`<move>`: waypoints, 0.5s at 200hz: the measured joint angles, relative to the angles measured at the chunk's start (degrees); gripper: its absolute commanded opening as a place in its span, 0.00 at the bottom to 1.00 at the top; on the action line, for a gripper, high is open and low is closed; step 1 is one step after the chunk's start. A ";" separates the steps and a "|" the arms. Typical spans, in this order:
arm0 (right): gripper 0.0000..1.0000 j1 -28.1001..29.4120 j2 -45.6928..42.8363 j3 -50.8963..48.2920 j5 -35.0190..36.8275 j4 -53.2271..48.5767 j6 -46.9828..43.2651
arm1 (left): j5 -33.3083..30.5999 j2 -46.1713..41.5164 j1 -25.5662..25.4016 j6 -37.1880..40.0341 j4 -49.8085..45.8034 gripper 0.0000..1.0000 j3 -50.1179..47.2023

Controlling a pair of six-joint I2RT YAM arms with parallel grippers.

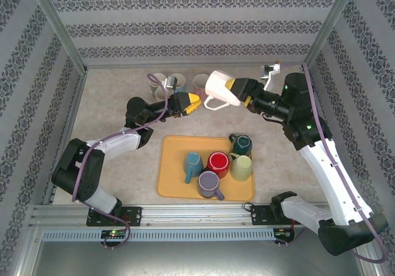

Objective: Turn the mug right side up

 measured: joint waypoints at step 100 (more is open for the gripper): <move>0.50 -0.35 -0.20 -2.45 0.02 -0.22 -0.35 | 0.04 2.23 -4.74 -3.13 4.68 0.57 1.66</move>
